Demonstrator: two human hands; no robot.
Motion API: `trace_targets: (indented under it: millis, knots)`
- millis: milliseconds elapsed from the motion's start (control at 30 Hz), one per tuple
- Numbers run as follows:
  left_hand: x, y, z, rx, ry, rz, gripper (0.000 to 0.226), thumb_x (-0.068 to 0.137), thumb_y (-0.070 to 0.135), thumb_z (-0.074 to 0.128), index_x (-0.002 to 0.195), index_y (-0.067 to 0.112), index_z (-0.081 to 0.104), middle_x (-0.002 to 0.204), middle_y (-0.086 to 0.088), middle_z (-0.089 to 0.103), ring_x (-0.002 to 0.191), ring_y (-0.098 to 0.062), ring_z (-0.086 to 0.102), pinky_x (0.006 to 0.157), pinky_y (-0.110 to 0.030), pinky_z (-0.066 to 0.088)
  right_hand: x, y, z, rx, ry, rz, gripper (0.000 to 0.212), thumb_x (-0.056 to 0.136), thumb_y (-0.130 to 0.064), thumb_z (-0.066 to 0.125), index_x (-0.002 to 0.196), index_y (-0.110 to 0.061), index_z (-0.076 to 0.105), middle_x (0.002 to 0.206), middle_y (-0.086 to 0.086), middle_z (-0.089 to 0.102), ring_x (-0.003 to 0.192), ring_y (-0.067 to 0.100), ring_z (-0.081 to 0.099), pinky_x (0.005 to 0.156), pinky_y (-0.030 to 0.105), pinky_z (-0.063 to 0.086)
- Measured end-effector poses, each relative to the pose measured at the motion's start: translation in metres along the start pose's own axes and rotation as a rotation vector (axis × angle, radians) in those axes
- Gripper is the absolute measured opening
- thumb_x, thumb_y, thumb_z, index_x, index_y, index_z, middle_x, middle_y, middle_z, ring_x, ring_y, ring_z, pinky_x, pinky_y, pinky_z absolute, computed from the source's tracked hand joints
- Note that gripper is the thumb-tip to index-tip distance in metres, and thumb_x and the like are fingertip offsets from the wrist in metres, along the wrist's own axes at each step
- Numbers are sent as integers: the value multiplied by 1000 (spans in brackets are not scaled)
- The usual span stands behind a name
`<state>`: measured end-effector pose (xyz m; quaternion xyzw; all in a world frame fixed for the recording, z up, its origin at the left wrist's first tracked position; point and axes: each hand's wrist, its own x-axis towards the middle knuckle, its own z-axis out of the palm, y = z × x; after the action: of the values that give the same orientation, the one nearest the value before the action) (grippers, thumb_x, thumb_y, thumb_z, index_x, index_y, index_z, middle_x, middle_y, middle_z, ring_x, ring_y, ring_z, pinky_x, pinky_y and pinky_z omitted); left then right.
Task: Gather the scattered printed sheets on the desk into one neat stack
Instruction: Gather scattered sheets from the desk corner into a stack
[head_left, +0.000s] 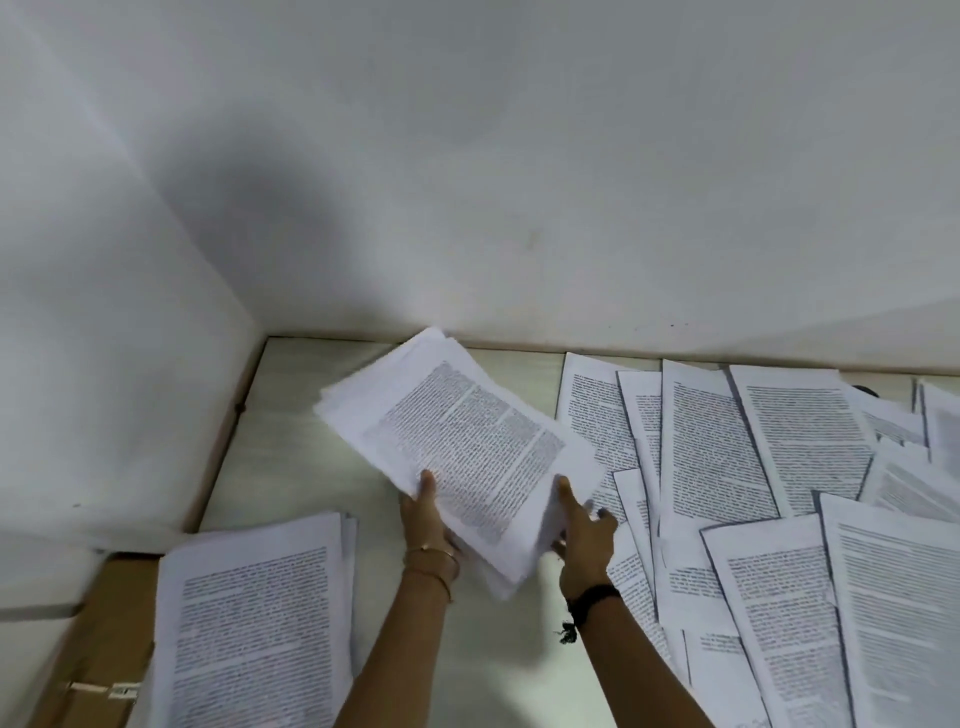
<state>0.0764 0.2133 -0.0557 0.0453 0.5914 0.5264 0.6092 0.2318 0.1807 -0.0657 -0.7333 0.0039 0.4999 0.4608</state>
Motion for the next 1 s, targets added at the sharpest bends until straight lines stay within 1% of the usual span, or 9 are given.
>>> trace_targets:
  millis: [67, 133, 200, 300, 400, 600, 767, 900, 1000]
  knots:
    - [-16, -26, 6, -18, -4, -94, 41, 94, 14, 45, 135, 6, 42, 126, -12, 55, 108, -32, 57, 95, -44, 48, 1, -1, -11, -41, -141, 13, 64, 59, -35, 89, 105, -9, 54, 92, 6, 58, 80, 22, 59, 55, 26, 53]
    - [-27, -44, 7, 40, -94, -177, 36, 92, 8, 49, 127, 4, 47, 110, -11, 60, 93, -28, 60, 71, -32, 58, 7, -5, -24, -239, -220, -95, 37, 72, -12, 80, 102, -3, 60, 88, 5, 62, 77, 20, 59, 46, 19, 48]
    - [-23, -42, -6, 97, -130, -177, 35, 87, 1, 54, 121, 9, 51, 105, -10, 61, 85, -25, 60, 54, -27, 57, 15, -15, -40, -327, -220, -179, 19, 79, -15, 74, 94, -6, 65, 84, 5, 68, 76, 23, 64, 48, 21, 49]
    - [6, -18, -40, 225, 1, 6, 28, 83, -5, 57, 108, 6, 58, 112, -13, 59, 88, -27, 58, 76, -36, 52, 34, -33, -79, -427, -304, -262, 12, 81, -13, 72, 80, -9, 62, 69, 2, 63, 66, 20, 56, 51, 19, 44]
    - [29, 10, -57, 569, 66, 41, 13, 86, 1, 57, 78, 11, 60, 98, -14, 53, 92, -25, 49, 82, -35, 39, 56, -43, -114, -530, -347, -186, 36, 74, -13, 79, 104, 0, 64, 98, 16, 69, 84, 24, 62, 70, 28, 47]
    - [22, 1, -28, 1121, -288, -93, 50, 96, 29, 42, 138, 1, 36, 145, -12, 39, 133, -27, 38, 109, -31, 29, 52, -24, -112, -614, -15, -190, 57, 89, -41, 59, 131, -4, 46, 128, 19, 56, 112, 33, 56, 91, 38, 46]
    - [9, -7, -33, 1175, -112, -16, 69, 85, 51, 50, 119, -8, 45, 106, -26, 61, 101, -39, 57, 95, -44, 44, 34, -9, -103, -634, -43, -234, 52, 96, -46, 44, 123, -2, 48, 128, 19, 55, 109, 31, 54, 95, 38, 41]
    - [1, -13, -41, 1289, -212, -9, 66, 89, 19, 55, 142, 5, 18, 117, -15, 49, 110, -29, 51, 95, -34, 40, 32, -6, -103, -724, -51, -231, 34, 99, -22, 40, 124, 1, 46, 124, 24, 56, 100, 30, 54, 86, 34, 42]
    - [0, -5, -45, 1286, -172, 142, 59, 85, 0, 51, 139, 10, 29, 111, -10, 53, 102, -30, 55, 82, -28, 38, 34, -6, -106, -774, -116, -236, 29, 94, -16, 48, 118, 0, 52, 118, 21, 60, 94, 24, 53, 79, 29, 42]
